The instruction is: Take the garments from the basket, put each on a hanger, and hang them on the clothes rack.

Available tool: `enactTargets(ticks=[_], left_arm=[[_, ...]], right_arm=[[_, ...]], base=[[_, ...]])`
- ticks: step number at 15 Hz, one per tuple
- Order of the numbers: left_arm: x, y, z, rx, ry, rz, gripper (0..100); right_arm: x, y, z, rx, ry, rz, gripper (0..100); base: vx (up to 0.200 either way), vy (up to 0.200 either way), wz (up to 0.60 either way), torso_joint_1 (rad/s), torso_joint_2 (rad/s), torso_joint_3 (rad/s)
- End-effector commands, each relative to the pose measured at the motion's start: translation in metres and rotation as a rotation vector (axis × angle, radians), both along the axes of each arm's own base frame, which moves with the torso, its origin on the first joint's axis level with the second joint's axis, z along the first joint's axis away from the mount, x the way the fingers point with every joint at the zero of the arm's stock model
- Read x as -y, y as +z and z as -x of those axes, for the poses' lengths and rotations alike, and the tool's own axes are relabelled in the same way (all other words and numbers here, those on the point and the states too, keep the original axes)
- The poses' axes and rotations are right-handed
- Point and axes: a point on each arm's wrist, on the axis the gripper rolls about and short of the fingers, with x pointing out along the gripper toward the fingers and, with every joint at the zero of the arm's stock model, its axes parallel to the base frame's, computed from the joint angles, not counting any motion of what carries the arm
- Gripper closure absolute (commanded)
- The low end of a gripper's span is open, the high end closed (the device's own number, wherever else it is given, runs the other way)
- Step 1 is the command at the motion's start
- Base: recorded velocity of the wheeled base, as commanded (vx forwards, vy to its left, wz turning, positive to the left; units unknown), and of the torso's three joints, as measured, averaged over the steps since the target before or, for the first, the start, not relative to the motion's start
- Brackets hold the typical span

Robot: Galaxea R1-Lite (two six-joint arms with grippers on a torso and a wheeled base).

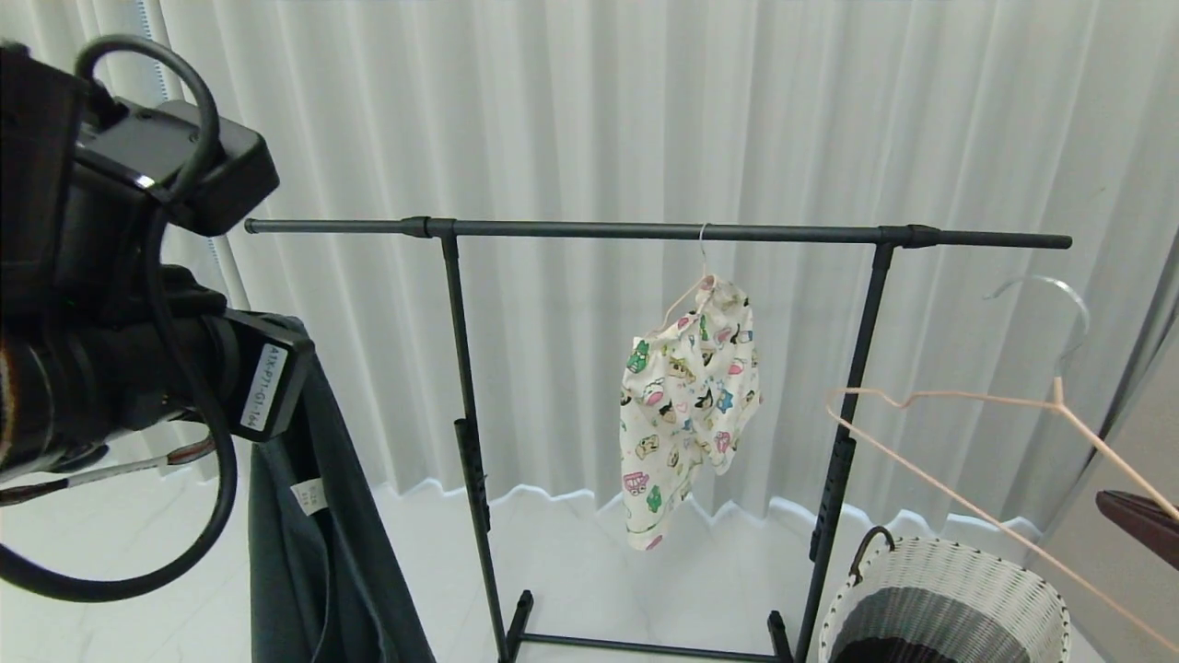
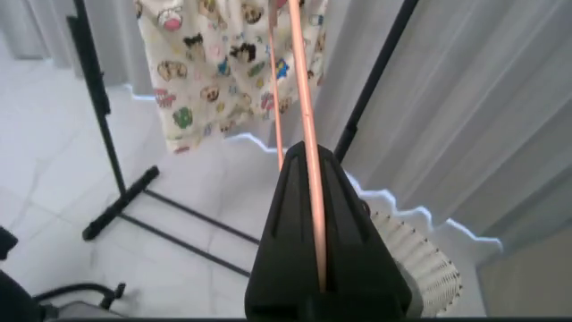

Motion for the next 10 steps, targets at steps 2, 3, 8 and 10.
enactTargets(ticks=[2, 3, 8, 10], left_arm=[[0.002, -0.014, -0.001, -0.044, -0.015, -0.005, 100], [0.002, -0.015, -0.002, -0.052, -0.023, 0.01, 100], [0.025, -0.037, -0.028, -0.143, 0.07, 0.239, 100], [0.033, -0.041, -0.034, -0.151, 0.098, 0.282, 100]], right_arm=[[-0.005, 0.003, -0.001, -0.01, 0.135, -0.031, 100], [-0.006, 0.003, 0.0, -0.014, 0.176, -0.039, 100], [-0.039, 0.009, 0.012, -0.206, 0.603, -0.244, 100], [-0.054, 0.015, 0.023, -0.31, 0.746, -0.333, 100]], base=[[0.0, 0.0, 0.0, 0.0, 0.0, 0.0], [0.0, 0.0, 0.0, 0.0, 0.0, 0.0], [0.0, 0.0, 0.0, 0.0, 0.0, 0.0], [0.0, 0.0, 0.0, 0.0, 0.0, 0.0]])
